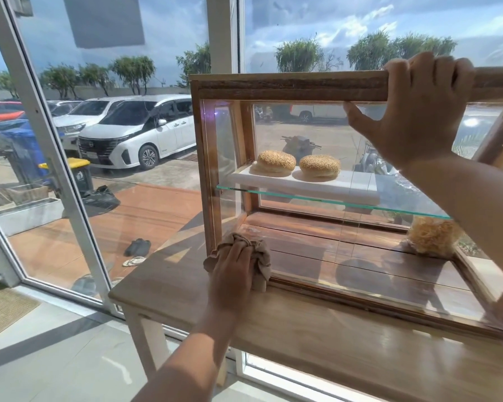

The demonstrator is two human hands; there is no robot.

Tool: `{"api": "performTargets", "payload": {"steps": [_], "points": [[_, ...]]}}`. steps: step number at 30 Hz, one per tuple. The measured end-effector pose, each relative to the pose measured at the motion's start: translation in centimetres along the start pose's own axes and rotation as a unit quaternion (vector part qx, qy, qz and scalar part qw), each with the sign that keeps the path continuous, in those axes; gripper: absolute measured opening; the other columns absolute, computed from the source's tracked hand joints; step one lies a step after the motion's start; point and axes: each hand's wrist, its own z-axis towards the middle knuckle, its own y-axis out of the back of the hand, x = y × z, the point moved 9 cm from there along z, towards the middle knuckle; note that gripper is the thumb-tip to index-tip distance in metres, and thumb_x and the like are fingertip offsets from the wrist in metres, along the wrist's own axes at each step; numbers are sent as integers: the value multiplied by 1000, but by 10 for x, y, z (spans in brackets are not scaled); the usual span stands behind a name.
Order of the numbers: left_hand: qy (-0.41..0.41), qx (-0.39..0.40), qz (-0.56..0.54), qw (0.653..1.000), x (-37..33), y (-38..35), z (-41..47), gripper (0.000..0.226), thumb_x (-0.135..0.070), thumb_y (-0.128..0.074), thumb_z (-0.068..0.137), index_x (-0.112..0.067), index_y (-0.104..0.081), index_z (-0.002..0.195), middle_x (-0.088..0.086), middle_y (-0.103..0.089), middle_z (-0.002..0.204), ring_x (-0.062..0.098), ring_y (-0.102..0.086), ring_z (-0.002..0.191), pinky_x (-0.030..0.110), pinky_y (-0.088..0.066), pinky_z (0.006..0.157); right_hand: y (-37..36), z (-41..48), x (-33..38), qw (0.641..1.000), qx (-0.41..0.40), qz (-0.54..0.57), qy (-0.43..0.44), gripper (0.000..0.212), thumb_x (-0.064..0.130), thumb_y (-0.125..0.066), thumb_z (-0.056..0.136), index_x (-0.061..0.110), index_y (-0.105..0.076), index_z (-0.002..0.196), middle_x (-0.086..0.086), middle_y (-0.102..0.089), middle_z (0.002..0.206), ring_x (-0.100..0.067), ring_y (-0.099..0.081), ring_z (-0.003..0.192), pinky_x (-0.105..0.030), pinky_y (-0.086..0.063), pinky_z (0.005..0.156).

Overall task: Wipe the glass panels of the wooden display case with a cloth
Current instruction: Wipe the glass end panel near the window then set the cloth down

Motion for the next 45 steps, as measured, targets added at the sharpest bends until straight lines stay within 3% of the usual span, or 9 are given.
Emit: {"api": "performTargets", "payload": {"steps": [4,9,14,18,23,27,35,41,45], "points": [[34,35,11,999,0,-9,-9,9,-12,-75,86,-14,-71,93,-1,-65,100,24,-62,95,37,-55,74,1,1,1,1000,9,7,3,75,74,-26,92,5,-42,117,-21,-47,116,-36,-43,107,-46,-21,104],[92,71,-3,993,-7,-10,-10,5,-16,-72,88,-12,-71,90,1,-67,95,24,-63,90,37,-54,69,1,0,0,1000,8,8,-1,76,75,-26,92,5,-42,116,-20,-47,115,-36,-43,107,-47,-22,104],[-20,126,-30,991,-55,-27,-12,9,-28,-71,87,-19,-69,90,-4,-64,90,19,-62,89,34,-55,61,2,0,0,1000,8,6,1,75,74,-25,93,5,-41,117,-20,-47,115,-35,-43,107,-46,-23,103],[-83,129,17,988,-54,-27,-17,16,-35,-74,85,-22,-67,89,-6,-64,85,16,-64,80,30,-55,55,2,0,0,1000,5,-2,6,74,73,-25,94,4,-42,118,-20,-48,115,-35,-44,106,-46,-22,101],[12,120,98,988,29,0,-7,12,-32,-67,93,-21,-71,96,-4,-69,93,19,-67,88,33,-54,72,3,1,0,1000,16,14,5,74,73,-29,94,4,-42,117,-21,-47,115,-37,-43,106,-48,-23,103],[63,133,72,986,37,-5,-6,19,-29,-54,100,-18,-69,106,0,-66,107,21,-61,103,35,-47,88,2,1,1,1000,21,15,-3,77,75,-32,93,2,-42,116,-22,-47,116,-38,-44,106,-50,-26,105],[-69,171,6,983,-47,-29,-24,24,-38,-46,95,-24,-66,92,-7,-62,96,17,-59,91,35,-51,78,4,4,0,999,35,26,-25,77,77,-42,89,2,-44,110,-23,-47,116,-39,-44,107,-53,-27,105],[92,152,65,982,37,-3,-21,19,-32,-53,100,-20,-66,105,-4,-64,109,19,-60,103,34,-46,86,4,1,-3,997,52,56,18,76,75,-44,90,2,-42,113,-22,-45,116,-38,-43,106,-50,-28,101],[121,161,75,977,50,-8,-17,23,-32,-51,99,-18,-65,111,-1,-63,116,22,-57,108,36,-47,88,5,1,-4,996,58,67,15,77,73,-49,89,3,-42,118,-21,-45,119,-37,-42,109,-48,-24,101]]}}
